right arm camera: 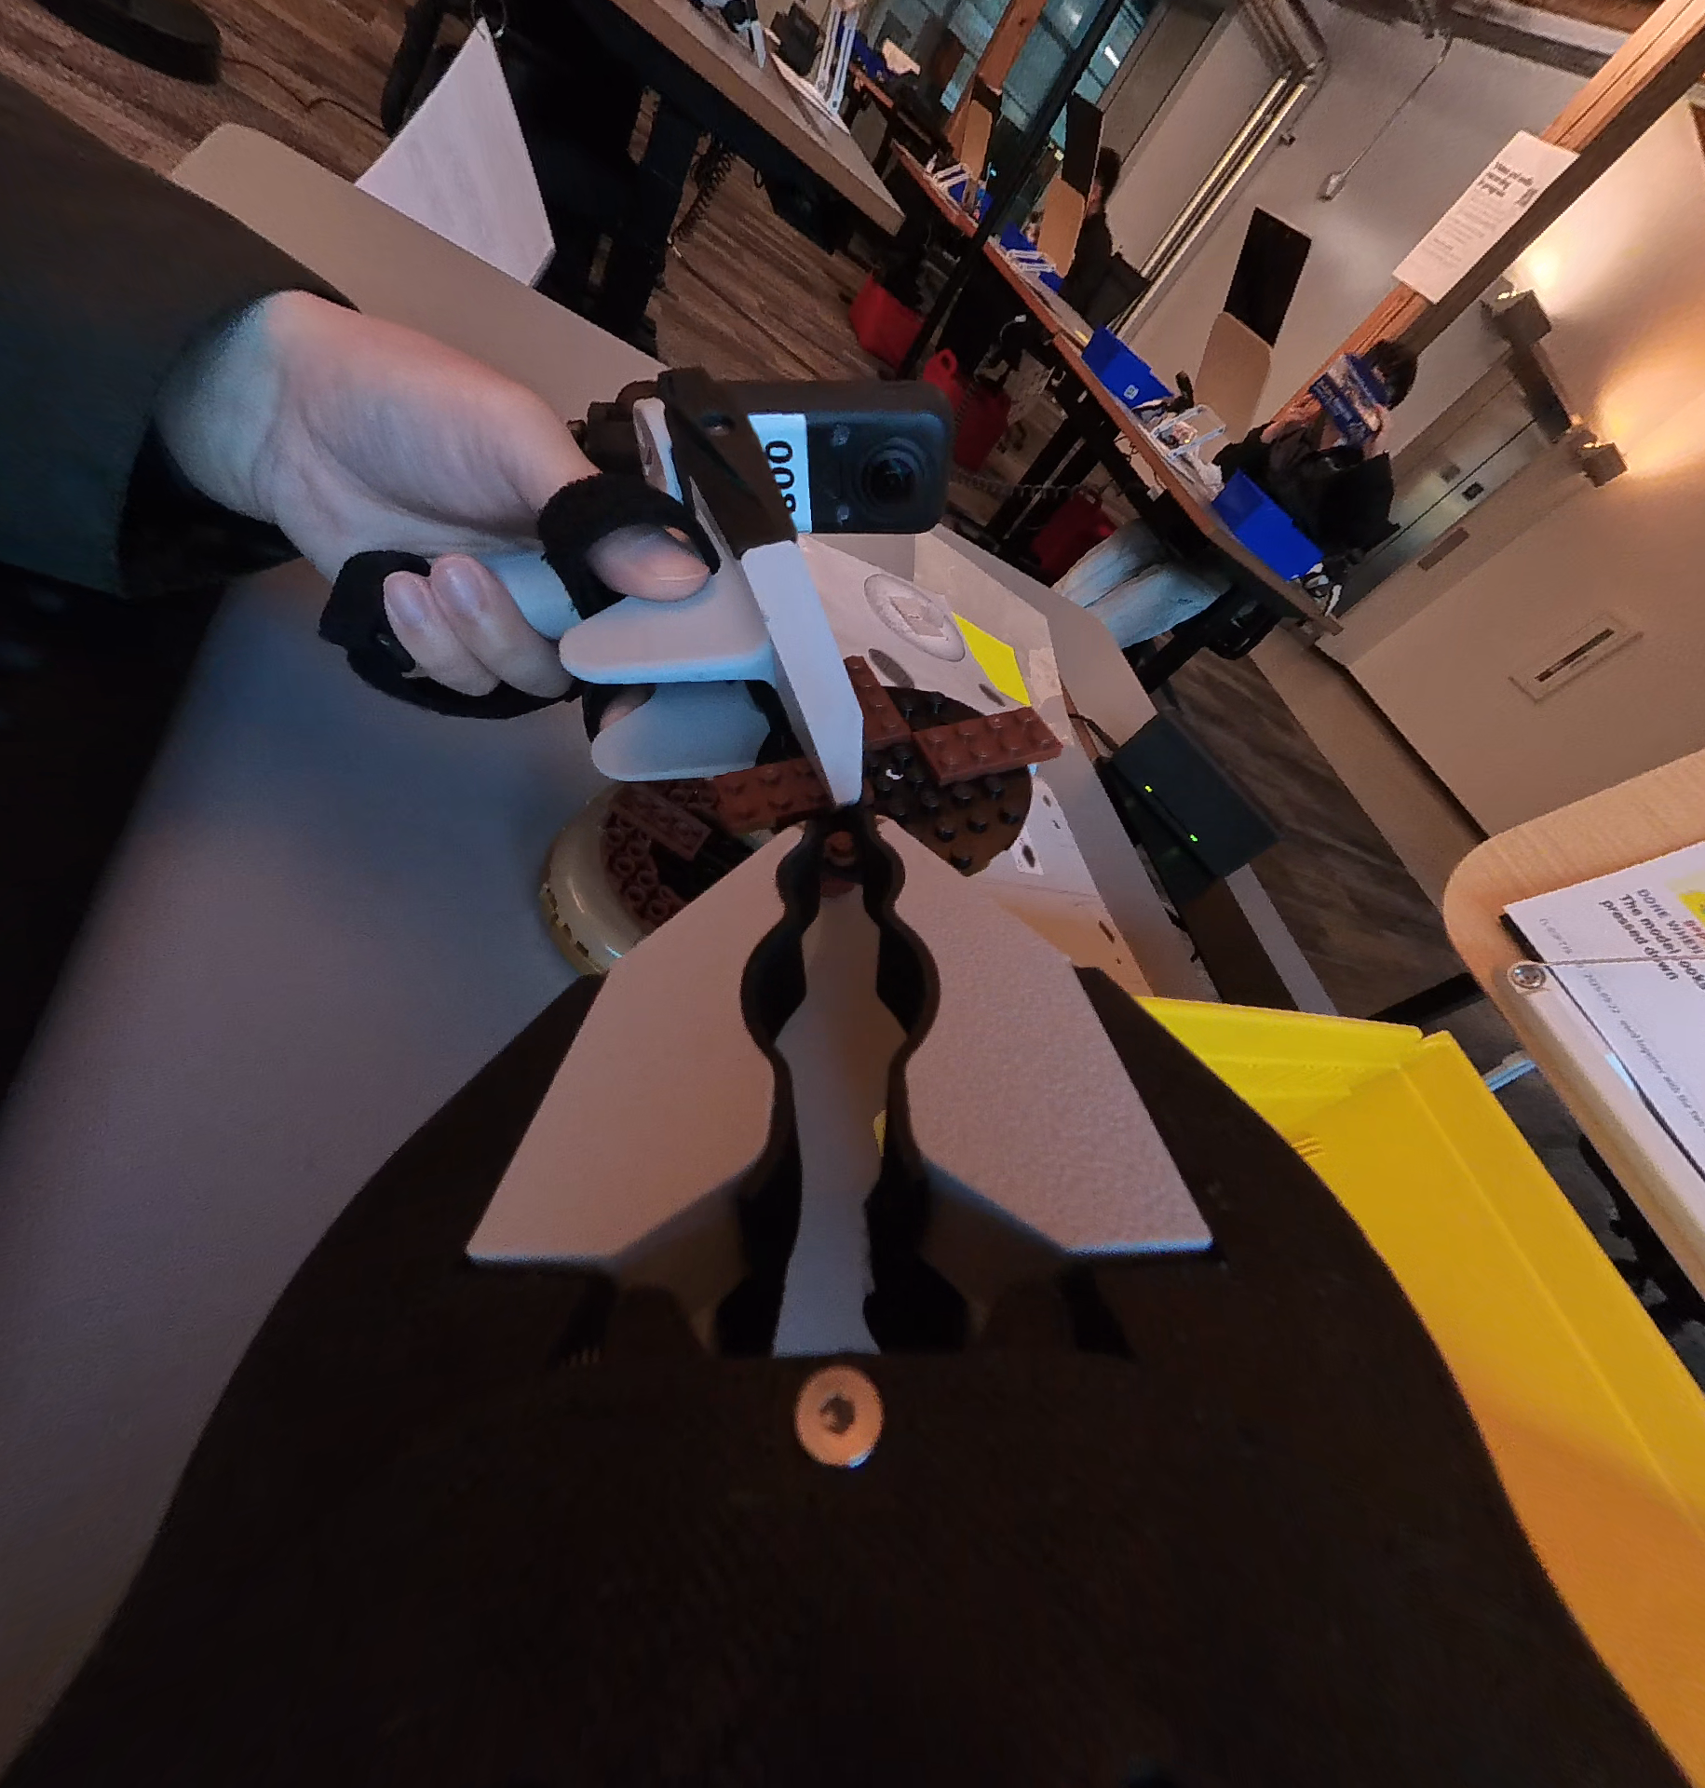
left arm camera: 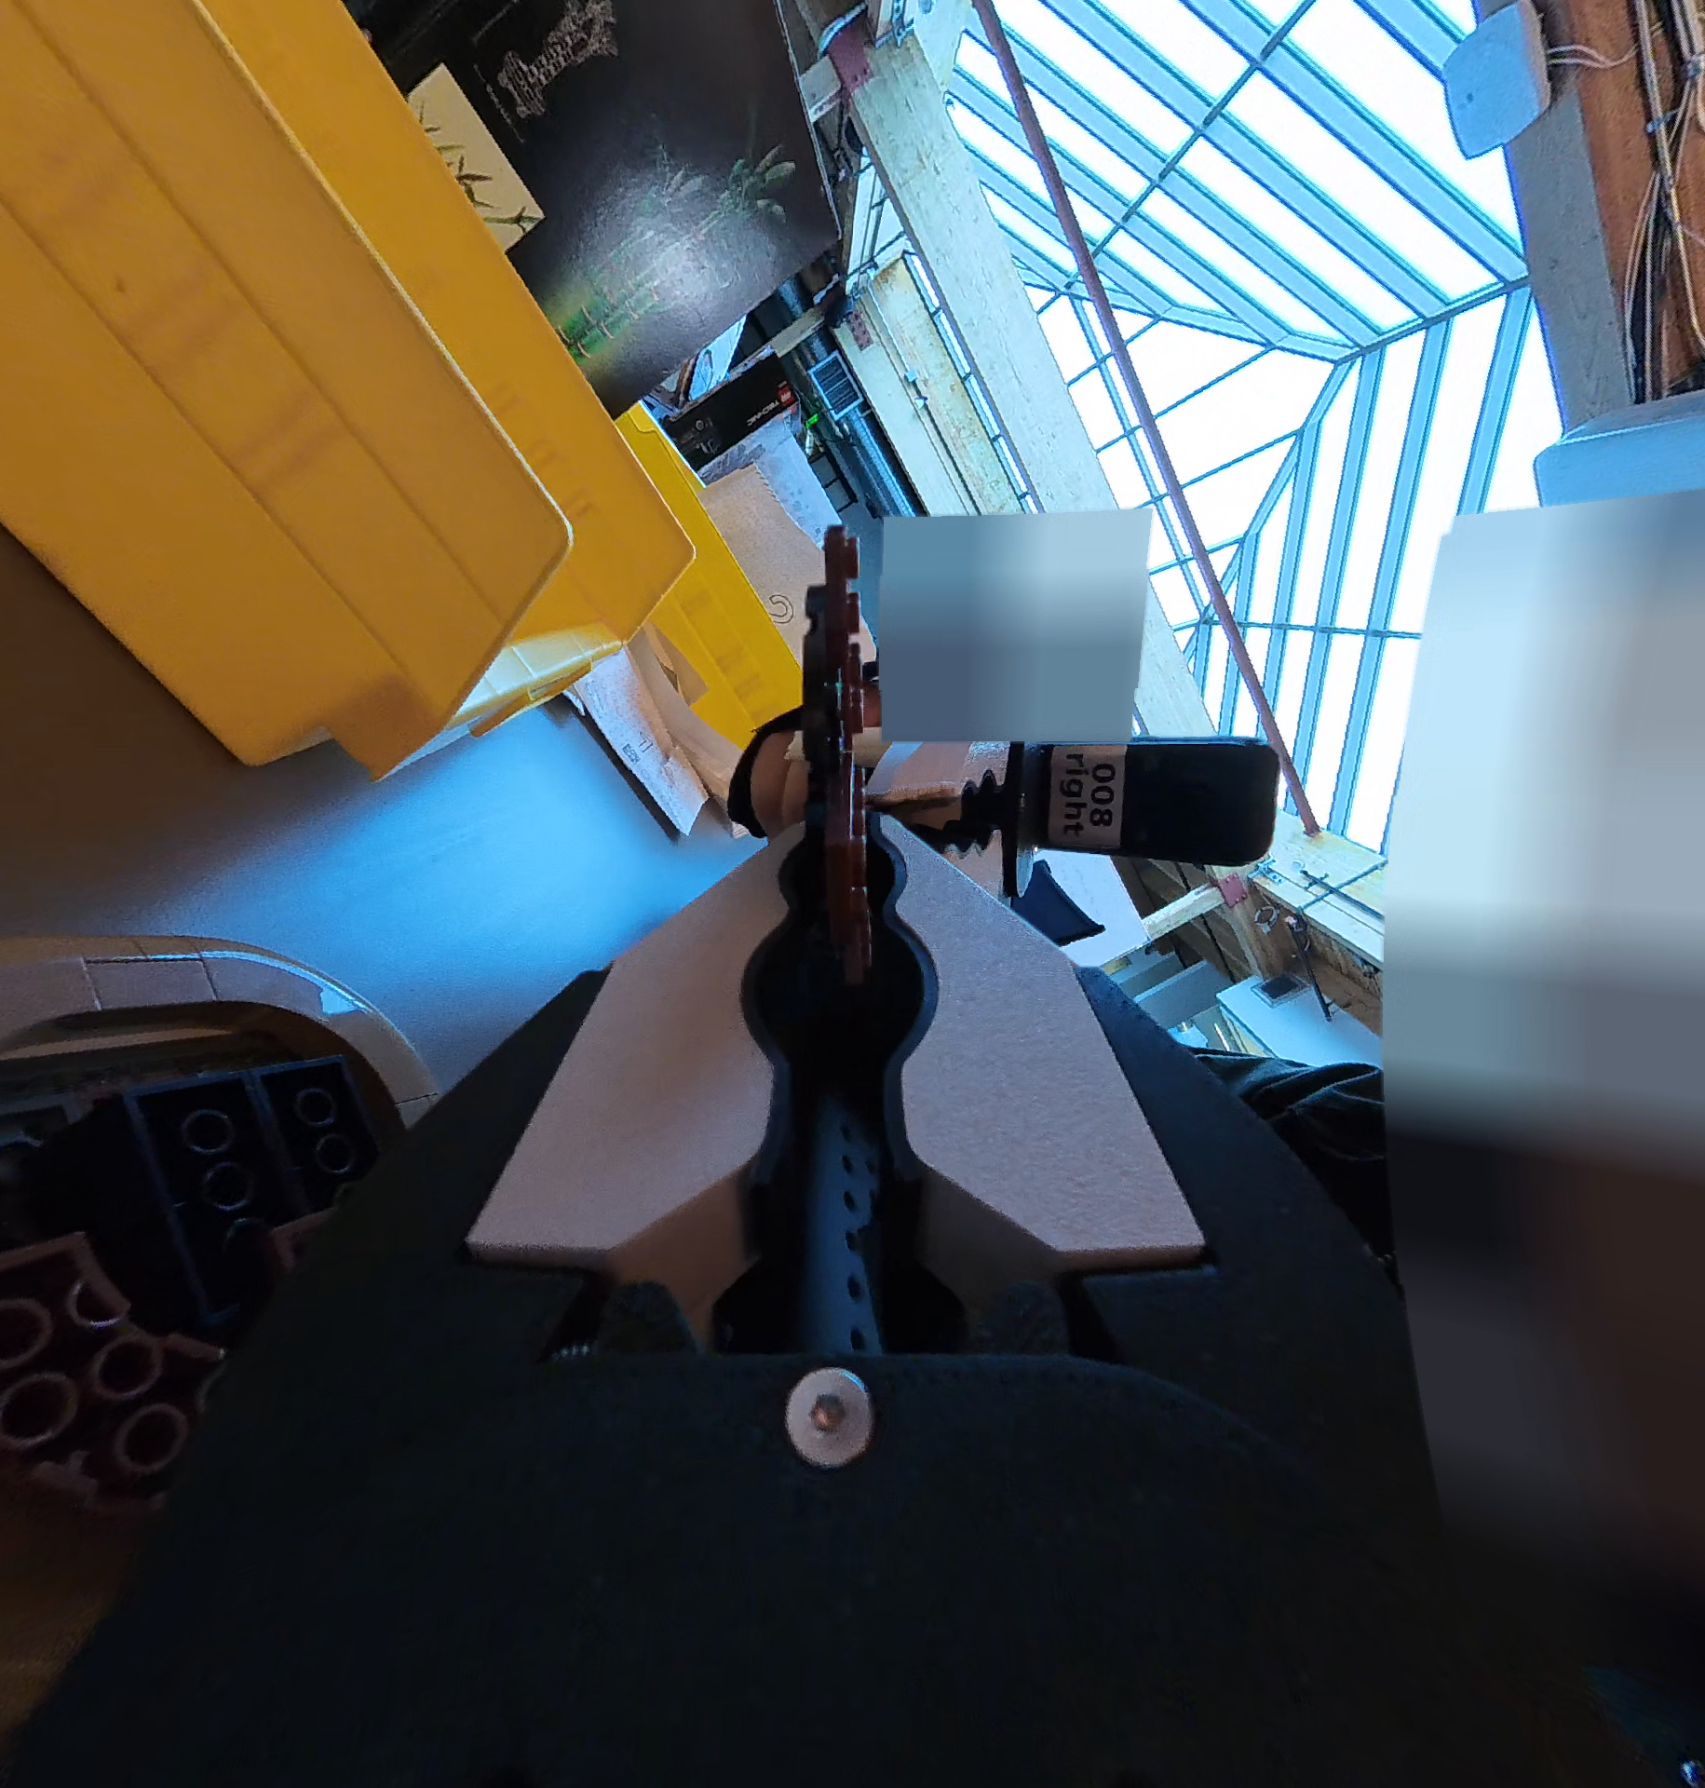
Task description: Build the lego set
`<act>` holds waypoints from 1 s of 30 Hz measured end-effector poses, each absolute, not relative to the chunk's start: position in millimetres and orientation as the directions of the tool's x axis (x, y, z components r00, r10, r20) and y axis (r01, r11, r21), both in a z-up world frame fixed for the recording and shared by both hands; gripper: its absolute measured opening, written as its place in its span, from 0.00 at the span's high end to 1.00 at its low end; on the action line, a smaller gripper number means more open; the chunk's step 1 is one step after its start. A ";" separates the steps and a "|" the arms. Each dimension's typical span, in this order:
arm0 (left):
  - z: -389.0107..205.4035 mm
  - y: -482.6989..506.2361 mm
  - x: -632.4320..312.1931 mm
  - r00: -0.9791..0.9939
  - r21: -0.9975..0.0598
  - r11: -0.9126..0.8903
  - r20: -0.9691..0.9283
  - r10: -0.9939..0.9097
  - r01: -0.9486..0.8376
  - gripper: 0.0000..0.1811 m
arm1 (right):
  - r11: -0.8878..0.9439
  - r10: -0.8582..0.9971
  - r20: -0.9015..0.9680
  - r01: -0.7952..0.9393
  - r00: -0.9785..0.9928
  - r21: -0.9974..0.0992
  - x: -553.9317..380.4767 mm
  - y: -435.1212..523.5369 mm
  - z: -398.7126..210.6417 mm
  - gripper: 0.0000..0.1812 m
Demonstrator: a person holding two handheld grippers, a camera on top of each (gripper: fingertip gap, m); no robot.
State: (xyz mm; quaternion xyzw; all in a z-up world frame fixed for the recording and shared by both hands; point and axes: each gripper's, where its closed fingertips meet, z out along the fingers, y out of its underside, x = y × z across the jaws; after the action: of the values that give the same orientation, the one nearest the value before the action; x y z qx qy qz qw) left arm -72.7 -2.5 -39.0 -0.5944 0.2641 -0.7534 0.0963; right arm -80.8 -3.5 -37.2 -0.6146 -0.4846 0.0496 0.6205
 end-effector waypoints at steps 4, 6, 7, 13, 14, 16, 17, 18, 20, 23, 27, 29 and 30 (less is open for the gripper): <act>-34.3 0.4 -74.6 -0.293 -0.496 -0.856 0.848 -0.441 -0.146 0.96 | 0.232 0.638 0.537 0.528 0.551 -0.817 -76.9 -0.3 -34.6 0.97; -34.5 0.7 -74.3 -0.294 -0.489 -0.860 0.851 -0.435 -0.146 0.96 | 0.215 0.652 0.509 0.506 0.562 -0.835 -76.7 0.2 -34.4 0.96; -34.8 0.7 -74.2 -0.292 -0.489 -0.860 0.852 -0.435 -0.147 0.96 | 0.210 0.655 0.502 0.501 0.565 -0.839 -76.5 0.5 -34.7 0.96; -35.9 3.2 -74.1 -0.280 -0.483 -0.865 0.856 -0.434 -0.136 0.97 | 0.210 0.641 0.519 0.522 0.565 -0.827 -80.3 1.7 -37.7 0.95; -36.2 4.3 -74.3 -0.277 -0.479 -0.868 0.858 -0.432 -0.132 0.96 | 0.203 0.638 0.513 0.517 0.574 -0.831 -80.3 2.9 -38.0 0.95; -36.0 5.9 -74.5 -0.276 -0.466 -0.876 0.864 -0.421 -0.124 0.97 | 0.185 0.640 0.484 0.492 0.597 -0.851 -80.6 5.0 -37.5 0.95; -35.9 6.8 -74.6 -0.275 -0.459 -0.880 0.868 -0.415 -0.120 0.96 | 0.180 0.638 0.476 0.483 0.605 -0.857 -80.7 5.9 -37.1 0.95; -36.1 7.4 -74.6 -0.273 -0.454 -0.884 0.870 -0.411 -0.116 0.97 | 0.177 0.635 0.475 0.483 0.610 -0.858 -80.7 6.5 -37.2 0.95; -36.7 7.8 -75.3 -0.268 -0.458 -0.881 0.869 -0.416 -0.117 0.96 | 0.165 0.634 0.469 0.485 0.615 -0.859 -80.9 7.1 -37.7 0.96; -33.1 6.5 -75.8 -0.286 -0.468 -0.876 0.860 -0.422 -0.114 0.96 | 0.137 0.662 0.405 0.429 0.631 -0.893 -80.3 5.9 -34.3 0.98; -31.9 6.1 -76.1 -0.302 -0.451 -0.885 0.865 -0.400 -0.117 0.96 | 0.119 0.687 0.350 0.377 0.636 -0.919 -80.7 4.6 -31.4 0.98; -32.5 6.7 -76.1 -0.298 -0.452 -0.885 0.865 -0.403 -0.116 0.96 | 0.117 0.686 0.347 0.374 0.640 -0.920 -81.6 4.7 -32.0 0.96; -32.3 7.2 -76.2 -0.297 -0.453 -0.885 0.865 -0.405 -0.113 0.96 | 0.113 0.689 0.340 0.369 0.640 -0.923 -82.4 4.3 -32.2 0.95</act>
State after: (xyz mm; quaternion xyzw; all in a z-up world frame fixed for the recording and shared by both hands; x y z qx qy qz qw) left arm -76.2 7.2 -32.3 -0.5854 0.2211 -0.7743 0.0942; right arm -82.4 4.3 -32.2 -0.6537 -0.4046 0.1276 0.6267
